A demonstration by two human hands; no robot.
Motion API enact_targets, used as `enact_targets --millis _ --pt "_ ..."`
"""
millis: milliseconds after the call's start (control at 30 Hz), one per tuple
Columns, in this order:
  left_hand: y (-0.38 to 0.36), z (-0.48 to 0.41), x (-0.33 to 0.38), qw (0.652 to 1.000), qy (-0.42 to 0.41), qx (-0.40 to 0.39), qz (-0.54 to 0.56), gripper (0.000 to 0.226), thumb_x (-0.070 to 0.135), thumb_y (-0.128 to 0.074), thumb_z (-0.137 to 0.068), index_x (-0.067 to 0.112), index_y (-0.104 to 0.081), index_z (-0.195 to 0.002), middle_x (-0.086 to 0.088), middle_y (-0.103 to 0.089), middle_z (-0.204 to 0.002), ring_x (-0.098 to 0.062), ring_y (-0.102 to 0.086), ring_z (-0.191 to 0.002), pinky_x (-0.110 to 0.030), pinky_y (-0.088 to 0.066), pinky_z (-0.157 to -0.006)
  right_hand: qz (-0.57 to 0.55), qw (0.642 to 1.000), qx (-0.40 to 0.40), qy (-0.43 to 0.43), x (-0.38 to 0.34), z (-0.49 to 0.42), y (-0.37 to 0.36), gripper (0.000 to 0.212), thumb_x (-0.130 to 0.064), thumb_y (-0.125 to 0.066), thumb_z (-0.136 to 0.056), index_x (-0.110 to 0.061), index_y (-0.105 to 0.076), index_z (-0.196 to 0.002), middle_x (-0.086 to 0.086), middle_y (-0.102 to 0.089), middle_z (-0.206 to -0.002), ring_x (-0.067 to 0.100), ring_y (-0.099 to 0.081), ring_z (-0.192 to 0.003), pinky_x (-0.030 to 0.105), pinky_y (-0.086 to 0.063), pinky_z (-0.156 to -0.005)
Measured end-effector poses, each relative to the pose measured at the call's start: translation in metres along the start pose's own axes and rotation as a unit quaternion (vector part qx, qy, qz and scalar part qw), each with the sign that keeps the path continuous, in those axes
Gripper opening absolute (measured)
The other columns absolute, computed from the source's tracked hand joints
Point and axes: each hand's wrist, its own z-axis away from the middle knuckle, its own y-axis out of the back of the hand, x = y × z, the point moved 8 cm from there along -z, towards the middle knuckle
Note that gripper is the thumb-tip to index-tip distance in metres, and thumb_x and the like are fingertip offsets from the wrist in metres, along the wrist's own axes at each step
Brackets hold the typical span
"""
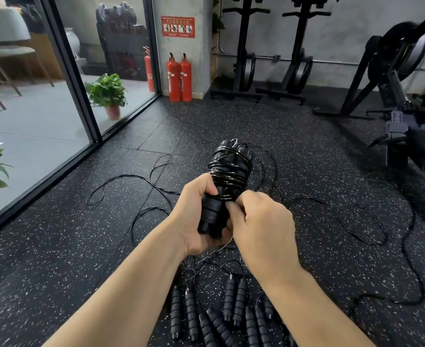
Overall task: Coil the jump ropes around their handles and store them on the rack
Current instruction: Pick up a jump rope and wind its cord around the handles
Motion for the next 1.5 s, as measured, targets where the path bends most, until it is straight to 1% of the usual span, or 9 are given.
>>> enact_targets --millis 167,333,600,733,867,1167,1267,1367,1500 --pt "-0.001 0.001 0.006 1.000 -0.022 -0.010 -0.002 0.018 0.029 -0.048 -0.056 0.014 -0.055 -0.063 -0.002 -0.050 -0.057 -0.017 -0.044 -0.045 -0.023 -0.032 -0.053 -0.128 0.990 0.004 -0.060 0.014 0.001 -0.006 0.023 -0.031 -0.066 -0.088 -0.014 -0.063 -0.074 -0.001 -0.064 -0.070 0.023 -0.060 -0.062 0.042 -0.049 -0.057" --pt "0.006 0.000 0.006 1.000 -0.028 -0.002 -0.002 0.027 0.028 -0.049 -0.054 0.011 -0.058 -0.073 -0.003 -0.053 -0.060 -0.017 -0.045 -0.045 -0.023 -0.035 -0.053 -0.160 0.980 -0.042 -0.109 0.017 -0.006 -0.004 0.023 -0.036 -0.078 -0.075 -0.022 -0.060 -0.072 -0.013 -0.059 -0.060 0.007 -0.056 -0.060 0.031 -0.048 -0.060" --pt "0.010 -0.004 0.002 0.999 0.009 -0.024 -0.019 0.025 0.031 -0.049 -0.054 0.011 -0.060 -0.065 -0.009 -0.056 -0.066 -0.019 -0.045 -0.048 -0.022 -0.032 -0.052 -0.152 0.986 -0.036 0.064 0.001 -0.016 0.001 0.016 -0.016 -0.058 -0.089 -0.015 -0.074 -0.091 -0.003 -0.060 -0.078 0.013 -0.058 -0.071 0.032 -0.049 -0.063" --pt "0.012 -0.002 -0.004 0.995 0.062 -0.049 -0.058 0.031 0.034 -0.047 -0.058 0.010 -0.066 -0.052 -0.008 -0.059 -0.067 -0.017 -0.046 -0.048 -0.021 -0.033 -0.051 -0.044 0.986 -0.058 0.148 -0.008 -0.012 -0.001 0.024 -0.005 -0.053 -0.083 -0.007 -0.071 -0.098 0.002 -0.053 -0.075 0.021 -0.056 -0.058 0.039 -0.052 -0.048" --pt "0.016 -0.004 -0.008 0.992 0.080 -0.038 -0.091 0.029 0.035 -0.050 -0.053 0.009 -0.061 -0.060 -0.009 -0.058 -0.068 -0.019 -0.047 -0.048 -0.022 -0.033 -0.053 0.033 0.984 -0.092 0.150 -0.013 -0.007 -0.008 0.007 -0.003 -0.060 -0.079 -0.009 -0.062 -0.077 -0.001 -0.044 -0.069 0.022 -0.046 -0.049 0.035 -0.043 -0.039" --pt "0.027 -0.009 -0.012 0.983 0.054 0.032 -0.175 0.025 0.033 -0.048 -0.068 0.015 -0.056 -0.053 -0.006 -0.058 -0.062 -0.019 -0.045 -0.049 -0.021 -0.034 -0.053 0.097 0.986 -0.106 0.087 -0.013 -0.001 -0.019 0.036 0.003 -0.079 -0.058 -0.016 -0.048 -0.057 -0.008 -0.027 -0.060 0.018 -0.022 -0.043 0.017 0.000 -0.043" --pt "0.030 -0.009 -0.013 0.981 0.054 0.039 -0.183 0.029 0.033 -0.047 -0.072 0.016 -0.057 -0.051 -0.004 -0.060 -0.060 -0.017 -0.047 -0.046 -0.020 -0.035 -0.053 0.083 0.986 -0.114 0.084 -0.008 -0.001 -0.024 0.024 -0.001 -0.073 -0.068 -0.014 -0.054 -0.062 -0.005 -0.037 -0.059 0.022 -0.036 -0.042 0.024 -0.015 -0.038" --pt "0.034 -0.007 -0.014 0.979 0.061 0.037 -0.192 0.028 0.034 -0.047 -0.072 0.014 -0.059 -0.057 -0.005 -0.060 -0.059 -0.017 -0.048 -0.046 -0.018 -0.036 -0.049 0.052 0.982 -0.152 0.104 -0.005 -0.004 -0.031 0.008 -0.015 -0.058 -0.088 -0.014 -0.065 -0.083 -0.001 -0.055 -0.074 0.027 -0.057 -0.064 0.037 -0.044 -0.054" --pt "0.038 -0.009 -0.017 0.977 0.072 0.026 -0.199 0.031 0.034 -0.047 -0.072 0.012 -0.060 -0.056 -0.007 -0.057 -0.059 -0.019 -0.047 -0.049 -0.020 -0.035 -0.049 0.007 0.980 -0.171 0.103 -0.002 -0.005 -0.033 0.010 -0.022 -0.059 -0.091 -0.014 -0.065 -0.087 -0.001 -0.060 -0.083 0.026 -0.059 -0.075 0.041 -0.048 -0.066"
